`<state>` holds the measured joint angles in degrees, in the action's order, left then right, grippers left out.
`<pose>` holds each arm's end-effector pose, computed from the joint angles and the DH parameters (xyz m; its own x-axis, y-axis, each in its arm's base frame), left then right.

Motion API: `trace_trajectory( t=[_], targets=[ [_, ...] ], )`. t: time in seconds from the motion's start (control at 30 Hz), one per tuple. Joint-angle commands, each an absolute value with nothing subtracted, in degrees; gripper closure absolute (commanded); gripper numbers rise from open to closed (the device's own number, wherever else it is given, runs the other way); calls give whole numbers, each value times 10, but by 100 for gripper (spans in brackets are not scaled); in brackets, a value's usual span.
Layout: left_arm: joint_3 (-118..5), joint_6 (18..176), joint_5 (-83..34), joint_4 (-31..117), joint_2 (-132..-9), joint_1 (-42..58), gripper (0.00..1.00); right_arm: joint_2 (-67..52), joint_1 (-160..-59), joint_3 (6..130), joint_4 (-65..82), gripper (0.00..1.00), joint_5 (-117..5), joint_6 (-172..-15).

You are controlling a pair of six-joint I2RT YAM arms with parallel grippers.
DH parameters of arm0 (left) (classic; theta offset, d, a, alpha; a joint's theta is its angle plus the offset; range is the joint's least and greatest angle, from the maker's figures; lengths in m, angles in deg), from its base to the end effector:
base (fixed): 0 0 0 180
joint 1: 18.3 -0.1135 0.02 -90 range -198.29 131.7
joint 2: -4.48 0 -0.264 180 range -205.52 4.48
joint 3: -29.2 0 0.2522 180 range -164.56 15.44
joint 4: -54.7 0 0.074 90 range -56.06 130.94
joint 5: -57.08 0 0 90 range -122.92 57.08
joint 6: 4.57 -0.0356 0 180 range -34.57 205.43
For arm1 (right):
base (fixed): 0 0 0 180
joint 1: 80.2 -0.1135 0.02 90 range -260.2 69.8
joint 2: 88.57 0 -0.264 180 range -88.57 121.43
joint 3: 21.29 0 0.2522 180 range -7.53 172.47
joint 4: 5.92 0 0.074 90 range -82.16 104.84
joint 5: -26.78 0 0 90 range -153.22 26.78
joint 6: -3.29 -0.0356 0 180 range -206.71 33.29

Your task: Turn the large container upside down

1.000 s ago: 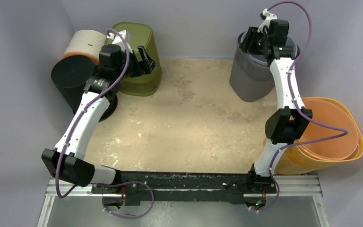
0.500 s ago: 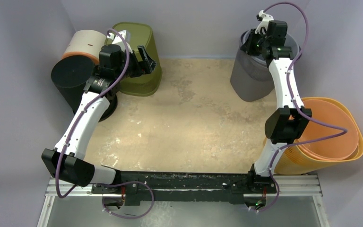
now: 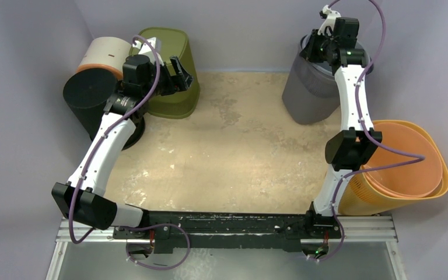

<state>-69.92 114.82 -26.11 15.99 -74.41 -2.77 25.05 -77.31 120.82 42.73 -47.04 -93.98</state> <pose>0.2971 -0.0869 0.4251 -0.4497 -0.3808 -0.8079 0.1762 0.8490 -0.4982 0.4489 -0.0127 0.4384 -0.3684 0.1403 -0.9190 -0.1676 0.9623 0.2141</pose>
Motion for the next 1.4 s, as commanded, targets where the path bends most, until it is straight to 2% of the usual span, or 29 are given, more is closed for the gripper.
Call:
trace_trajectory(
  t=[0.0, 0.4, 1.13, 1.37],
  targets=[
    [-696, 1142, -264, 178, -745, -25, 16, 224, -777, 1221, 417, 90, -430, -955],
    [-691, 1144, -260, 177, -745, -25, 16, 201, -778, 1182, 333, 57, -473, -1036],
    [-693, 1138, -269, 166, -742, -25, 16, 260, -783, 1178, 289, 57, -489, -1106],
    [-695, 1137, -269, 164, -745, -25, 16, 272, -783, 1167, 283, 60, -484, -1112]
  ],
)
